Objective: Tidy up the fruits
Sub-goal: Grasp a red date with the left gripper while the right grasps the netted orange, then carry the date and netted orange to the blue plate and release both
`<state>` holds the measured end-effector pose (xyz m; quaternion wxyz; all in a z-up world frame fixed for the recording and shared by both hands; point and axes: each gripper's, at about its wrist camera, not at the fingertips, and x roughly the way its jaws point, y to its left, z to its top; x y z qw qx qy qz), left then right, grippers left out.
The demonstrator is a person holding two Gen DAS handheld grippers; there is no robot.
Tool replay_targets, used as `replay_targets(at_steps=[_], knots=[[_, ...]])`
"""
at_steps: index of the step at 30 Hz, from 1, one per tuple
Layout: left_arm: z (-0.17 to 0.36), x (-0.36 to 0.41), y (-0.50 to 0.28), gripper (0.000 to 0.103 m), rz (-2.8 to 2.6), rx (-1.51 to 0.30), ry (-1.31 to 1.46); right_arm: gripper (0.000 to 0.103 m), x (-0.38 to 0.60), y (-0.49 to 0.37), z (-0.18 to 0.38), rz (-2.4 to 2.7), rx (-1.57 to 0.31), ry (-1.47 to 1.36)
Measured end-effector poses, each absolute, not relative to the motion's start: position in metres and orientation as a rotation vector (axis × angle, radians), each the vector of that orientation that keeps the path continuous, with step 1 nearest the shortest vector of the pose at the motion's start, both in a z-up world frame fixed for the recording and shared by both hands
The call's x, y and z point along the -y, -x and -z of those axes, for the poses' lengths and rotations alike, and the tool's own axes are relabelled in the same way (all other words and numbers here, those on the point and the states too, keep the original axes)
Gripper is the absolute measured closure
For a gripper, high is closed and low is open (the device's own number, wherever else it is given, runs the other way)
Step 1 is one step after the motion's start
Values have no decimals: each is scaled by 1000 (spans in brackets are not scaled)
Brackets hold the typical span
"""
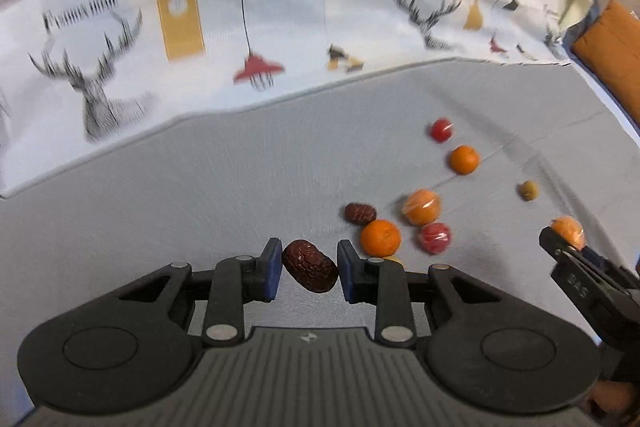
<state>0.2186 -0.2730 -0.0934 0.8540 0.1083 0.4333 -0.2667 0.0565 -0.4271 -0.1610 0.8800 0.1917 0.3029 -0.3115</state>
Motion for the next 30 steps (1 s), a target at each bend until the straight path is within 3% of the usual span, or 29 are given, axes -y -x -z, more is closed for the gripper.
replay_targets(at_steps=[6,13,30], knots=[[35,227,-160,70,523,-871,-217,65,395,8,98,484,-558,-376],[13,144,-89,70,483,-959,-147,65,322,74,50,255,-589,-356],[-20,20,7,70,349,-895,10,65,219,141,3,36,-528,-226]])
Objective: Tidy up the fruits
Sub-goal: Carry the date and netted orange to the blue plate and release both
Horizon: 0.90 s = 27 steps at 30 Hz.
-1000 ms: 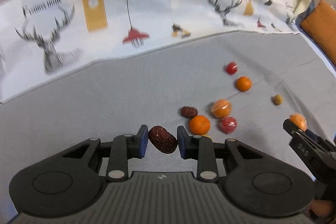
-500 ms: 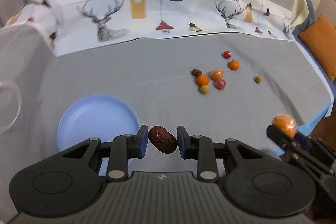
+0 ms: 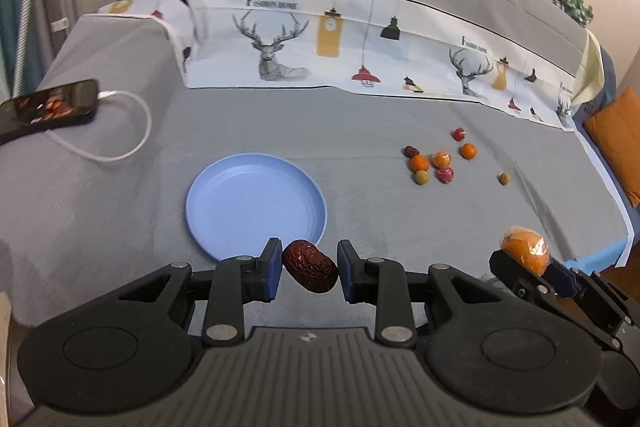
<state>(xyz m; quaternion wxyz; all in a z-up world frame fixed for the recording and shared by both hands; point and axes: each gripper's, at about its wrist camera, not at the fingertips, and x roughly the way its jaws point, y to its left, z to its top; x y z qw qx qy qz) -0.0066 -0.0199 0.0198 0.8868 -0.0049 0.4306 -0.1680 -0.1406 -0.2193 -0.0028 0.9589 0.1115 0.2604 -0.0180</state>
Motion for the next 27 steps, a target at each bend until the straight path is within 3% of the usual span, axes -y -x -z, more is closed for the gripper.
replay_targets(at_steps=[27], knots=[[-11,-16,-6,70,267,-902,63,65,191,115,10,-33,-587,-166]])
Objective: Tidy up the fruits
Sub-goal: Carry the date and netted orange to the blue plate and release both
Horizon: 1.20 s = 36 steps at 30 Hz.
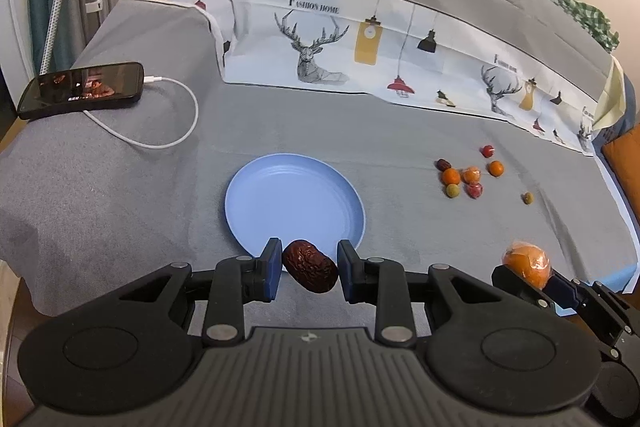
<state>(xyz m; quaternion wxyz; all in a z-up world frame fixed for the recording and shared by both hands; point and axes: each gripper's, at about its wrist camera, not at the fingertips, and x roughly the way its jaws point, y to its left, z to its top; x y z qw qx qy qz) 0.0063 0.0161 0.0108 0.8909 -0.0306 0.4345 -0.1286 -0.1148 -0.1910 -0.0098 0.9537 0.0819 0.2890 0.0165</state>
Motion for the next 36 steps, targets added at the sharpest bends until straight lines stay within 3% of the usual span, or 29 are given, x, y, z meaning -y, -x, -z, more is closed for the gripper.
replay_targets(at_steps=[9,34,35,36], knots=[[14,-15,-48,70,229,-939,70,65,177,63,33,-91,-670,-176],[151,16,-202,69,160,-1102,-102,63,124,-89,161,-188,-954,-34],[151,18,-204,59,163,-1084,-116,60,123,-93,162,-194,-960,-30],[149,18,-205,32,175,-1070,-124,54,123,-97,161,-195,-959,-20]])
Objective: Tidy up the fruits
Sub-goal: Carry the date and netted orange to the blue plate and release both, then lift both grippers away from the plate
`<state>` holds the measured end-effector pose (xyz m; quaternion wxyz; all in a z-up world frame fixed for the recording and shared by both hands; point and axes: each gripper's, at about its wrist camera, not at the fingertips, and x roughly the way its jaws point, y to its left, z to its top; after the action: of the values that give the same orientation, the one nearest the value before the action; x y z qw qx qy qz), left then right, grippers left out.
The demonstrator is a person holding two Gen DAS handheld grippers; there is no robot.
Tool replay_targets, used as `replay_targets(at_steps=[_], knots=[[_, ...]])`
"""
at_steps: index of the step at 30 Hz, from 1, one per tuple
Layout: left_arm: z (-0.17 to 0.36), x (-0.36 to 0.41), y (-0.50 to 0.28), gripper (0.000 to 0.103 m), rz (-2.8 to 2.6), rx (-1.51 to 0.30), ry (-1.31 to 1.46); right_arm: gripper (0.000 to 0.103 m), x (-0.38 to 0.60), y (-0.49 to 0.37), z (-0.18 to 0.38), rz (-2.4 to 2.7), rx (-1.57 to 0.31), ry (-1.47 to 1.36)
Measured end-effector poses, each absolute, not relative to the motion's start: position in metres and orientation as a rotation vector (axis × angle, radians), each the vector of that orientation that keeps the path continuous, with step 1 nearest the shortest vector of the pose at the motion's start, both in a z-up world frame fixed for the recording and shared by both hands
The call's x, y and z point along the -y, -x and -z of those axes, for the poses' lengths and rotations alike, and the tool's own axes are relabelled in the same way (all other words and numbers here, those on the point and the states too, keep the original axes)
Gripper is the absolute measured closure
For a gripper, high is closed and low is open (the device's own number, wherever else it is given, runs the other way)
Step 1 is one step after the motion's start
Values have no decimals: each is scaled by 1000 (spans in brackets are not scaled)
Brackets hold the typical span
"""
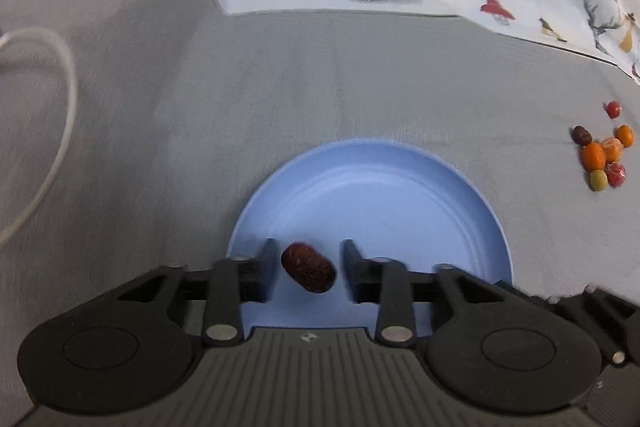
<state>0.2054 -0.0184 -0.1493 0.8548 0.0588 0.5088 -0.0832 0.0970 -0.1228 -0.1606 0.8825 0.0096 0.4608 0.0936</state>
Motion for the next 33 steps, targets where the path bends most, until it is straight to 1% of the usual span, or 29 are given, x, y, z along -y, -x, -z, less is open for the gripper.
replay_targets(at_steps=[1,2,4,6,7,8,13,16,20,28,33], knots=[[146,19,-205,17,185,-1052,-131,40,124,-99,156,-186,-945,-8],[139,17,-203,0,181,-1027,-135,26,125,-99,151,-178,-928,-1],[123,10,-192,0,182,-967,-112,19,127,-93,136,-176,-902,9],[111,5,-182,0,177,-994,-104,14,129,-74,118,-190,-897,-9],[106,2,-174,0,170,-1015,-87,8,129,-64,111,-194,-898,-25],[102,-2,-164,0,168,-1032,-64,6,137,-52,105,-199,-901,-44],[80,-15,-101,0,125,-1051,-31,1,165,17,86,-193,-890,-86],[70,-18,-65,0,92,-1054,-42,1,174,48,84,-142,-900,-93],[53,-15,-29,0,105,-1022,-59,1,180,70,62,-113,-789,-96],[19,8,5,0,128,-926,-101,1,184,113,35,-128,-639,-73],[8,18,24,0,127,-887,-134,1,192,129,26,-112,-597,-83]])
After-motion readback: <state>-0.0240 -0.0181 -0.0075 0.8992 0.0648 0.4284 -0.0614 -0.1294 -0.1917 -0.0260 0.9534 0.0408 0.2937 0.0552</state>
